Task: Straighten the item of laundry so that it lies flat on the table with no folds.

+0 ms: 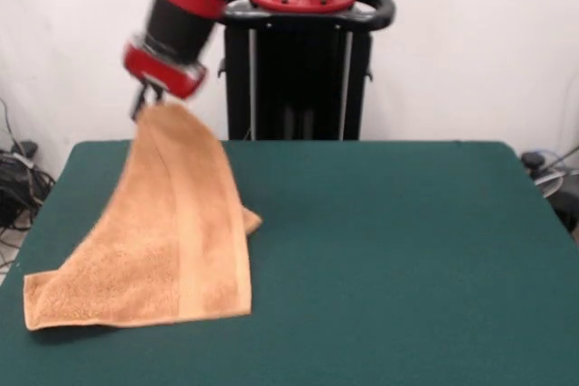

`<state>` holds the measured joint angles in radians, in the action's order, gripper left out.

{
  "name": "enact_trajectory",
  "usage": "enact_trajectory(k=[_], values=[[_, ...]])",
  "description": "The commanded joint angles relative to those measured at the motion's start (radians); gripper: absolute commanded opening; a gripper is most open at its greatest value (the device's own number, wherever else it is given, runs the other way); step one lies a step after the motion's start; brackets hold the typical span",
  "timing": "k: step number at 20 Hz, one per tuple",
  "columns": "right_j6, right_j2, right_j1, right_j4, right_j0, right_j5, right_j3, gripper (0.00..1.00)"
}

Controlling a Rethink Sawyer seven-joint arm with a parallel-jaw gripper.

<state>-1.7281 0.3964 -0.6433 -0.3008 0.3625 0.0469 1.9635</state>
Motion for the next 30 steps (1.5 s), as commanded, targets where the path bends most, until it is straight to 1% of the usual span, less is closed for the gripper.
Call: enact_trajectory(k=[1,3,7,12,18,23,26,27,30], values=[[-0.006,-0.117,-0.176,-0.133,0.057,0.032,0.191,0.0],[-0.035,-0.12,-0.16,-0.166,0.064,-0.013,0.194,0.0],[-0.066,-0.111,-0.134,-0.186,0.042,-0.016,0.173,0.0],[-0.091,-0.096,-0.126,-0.185,0.012,0.011,0.154,0.0],[-0.13,-0.06,-0.078,-0.159,-0.047,-0.012,0.125,0.0],[-0.149,-0.06,-0.059,-0.15,-0.056,-0.053,0.122,0.0],[-0.156,-0.04,-0.043,-0.157,-0.075,-0.1,0.119,0.0],[-0.158,-0.033,-0.037,-0.159,-0.082,-0.115,0.118,1.0],[-0.139,-0.036,-0.036,-0.183,-0.07,-0.137,0.118,1.0]])
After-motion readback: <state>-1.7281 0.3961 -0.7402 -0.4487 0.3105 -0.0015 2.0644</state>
